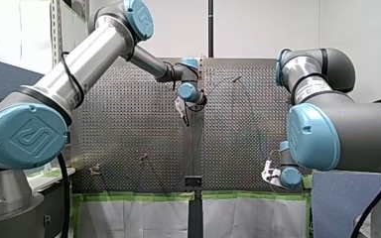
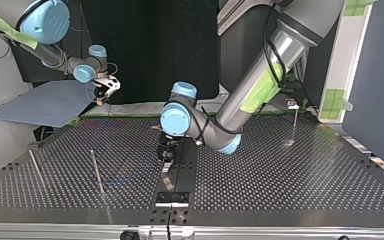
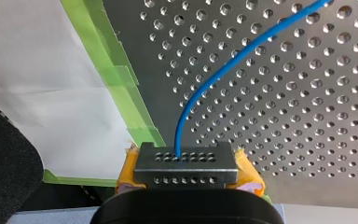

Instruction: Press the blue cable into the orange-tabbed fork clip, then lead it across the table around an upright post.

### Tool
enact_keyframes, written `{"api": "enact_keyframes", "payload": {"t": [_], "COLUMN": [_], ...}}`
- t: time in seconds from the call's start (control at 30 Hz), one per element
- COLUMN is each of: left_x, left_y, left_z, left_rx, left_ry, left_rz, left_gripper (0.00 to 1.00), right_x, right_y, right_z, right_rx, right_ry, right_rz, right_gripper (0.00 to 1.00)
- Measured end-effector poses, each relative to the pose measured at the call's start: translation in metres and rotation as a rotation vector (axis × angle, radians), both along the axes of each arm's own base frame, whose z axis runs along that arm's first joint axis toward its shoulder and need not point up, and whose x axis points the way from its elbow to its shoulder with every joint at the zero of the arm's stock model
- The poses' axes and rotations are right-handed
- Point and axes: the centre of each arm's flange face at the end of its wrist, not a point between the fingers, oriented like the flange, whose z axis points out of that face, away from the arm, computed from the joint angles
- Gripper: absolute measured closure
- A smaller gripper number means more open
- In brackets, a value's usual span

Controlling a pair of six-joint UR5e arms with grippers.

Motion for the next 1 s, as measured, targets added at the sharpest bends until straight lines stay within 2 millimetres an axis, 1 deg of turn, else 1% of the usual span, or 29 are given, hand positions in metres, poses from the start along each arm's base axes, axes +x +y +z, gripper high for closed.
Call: {"api": "enact_keyframes", "payload": {"t": [0.27,0.67,1.0], "left_x": [0.000,-0.004,-0.012], "left_y": [0.001,0.004,0.007], "left_z": [-0.001,-0.005,-0.012], "left_rx": [0.004,0.037,0.084], "left_ry": [0.006,0.042,0.112], "left_rz": [0.002,0.001,-0.017], "left_gripper": [0.00,0.00,0.00], "right_x": [-0.001,-0.002,-0.001], "right_y": [0.002,0.003,0.002], "right_z": [-0.013,-0.015,-0.015], "right_rx": [0.017,0.022,0.032], "right_ry": [-0.004,-0.004,0.004], "right_rz": [0.001,0.001,0.004], "right_gripper": [1.00,1.00,1.00]}}
